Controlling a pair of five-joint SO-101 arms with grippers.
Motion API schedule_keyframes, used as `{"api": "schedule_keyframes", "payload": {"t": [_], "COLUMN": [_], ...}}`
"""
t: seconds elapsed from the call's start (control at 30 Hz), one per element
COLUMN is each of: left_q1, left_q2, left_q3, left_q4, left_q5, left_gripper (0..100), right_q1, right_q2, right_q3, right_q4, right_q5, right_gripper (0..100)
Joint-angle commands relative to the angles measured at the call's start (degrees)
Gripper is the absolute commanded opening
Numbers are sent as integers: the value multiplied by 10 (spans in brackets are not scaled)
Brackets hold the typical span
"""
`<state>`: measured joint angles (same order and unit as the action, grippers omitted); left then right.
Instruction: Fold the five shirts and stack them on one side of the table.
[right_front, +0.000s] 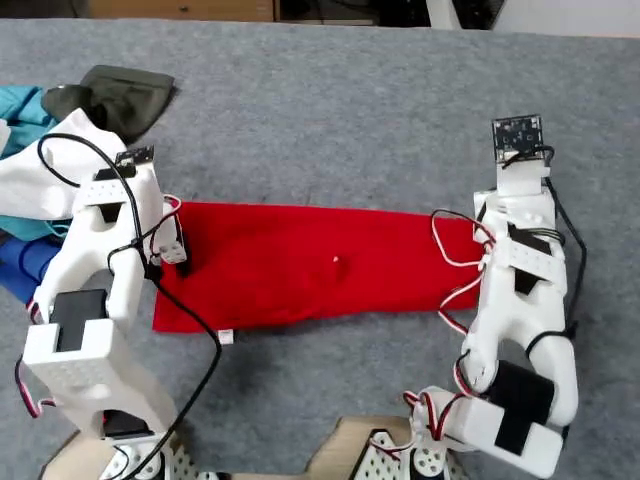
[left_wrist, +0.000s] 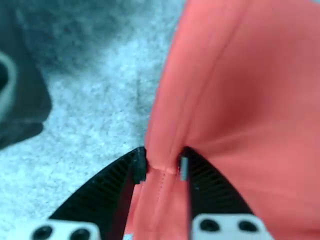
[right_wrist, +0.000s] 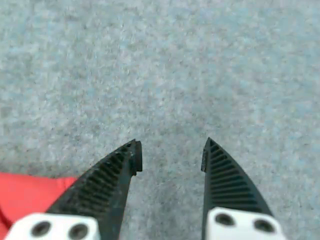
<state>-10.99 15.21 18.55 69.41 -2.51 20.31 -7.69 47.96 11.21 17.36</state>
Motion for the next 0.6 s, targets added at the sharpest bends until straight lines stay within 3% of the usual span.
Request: {"api": "schedule_keyframes", "payload": {"t": [0.0,0.17,0.27,0.43,0.57], "left_q1": [-4,-6,-17,-50,-54], "left_q2": [13,10,10,10,10], "left_q3": [-3,-7,-33,-139,-251], "left_q4": [-19,-36,-16,73,185], "left_q5": [-4,-4,-3,15,21], "left_gripper": [29,19,19,19,19], "right_q1": [15,18,43,87,89], "right_q2": [5,5,5,10,12], "right_q3": [-34,-35,-41,-63,-65], "right_q4": [-12,-12,-17,-16,-16], "right_q5": [-5,-7,-46,-110,-114], "right_gripper": [201,201,194,192,192]}}
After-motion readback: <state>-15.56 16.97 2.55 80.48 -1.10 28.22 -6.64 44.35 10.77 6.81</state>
